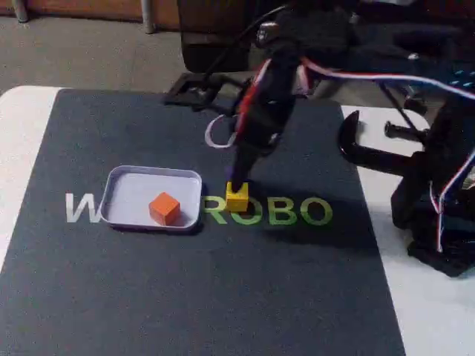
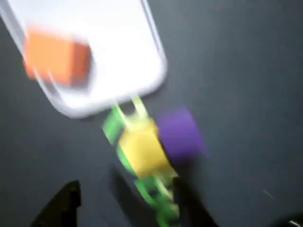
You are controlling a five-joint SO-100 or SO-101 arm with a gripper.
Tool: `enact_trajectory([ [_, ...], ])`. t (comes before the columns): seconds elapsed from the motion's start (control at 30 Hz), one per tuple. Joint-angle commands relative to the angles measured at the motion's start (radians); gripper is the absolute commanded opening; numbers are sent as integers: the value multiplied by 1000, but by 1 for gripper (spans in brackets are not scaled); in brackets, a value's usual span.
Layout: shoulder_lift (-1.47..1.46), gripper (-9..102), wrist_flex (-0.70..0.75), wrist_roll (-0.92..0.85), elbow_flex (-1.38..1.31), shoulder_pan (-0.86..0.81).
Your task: Move blocks one by one until all three blocks are in the tray.
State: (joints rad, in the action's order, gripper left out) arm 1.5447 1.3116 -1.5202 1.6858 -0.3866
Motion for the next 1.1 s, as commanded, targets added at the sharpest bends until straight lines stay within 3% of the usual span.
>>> enact_trajectory([
  [0.0,100,22,8,-60,35,-6],
  [0.27,81,22,8,-86,41,-29],
  [0.77,2,20,86,376,55,-71],
  [1.07,-130,20,2,506,-17,-8],
])
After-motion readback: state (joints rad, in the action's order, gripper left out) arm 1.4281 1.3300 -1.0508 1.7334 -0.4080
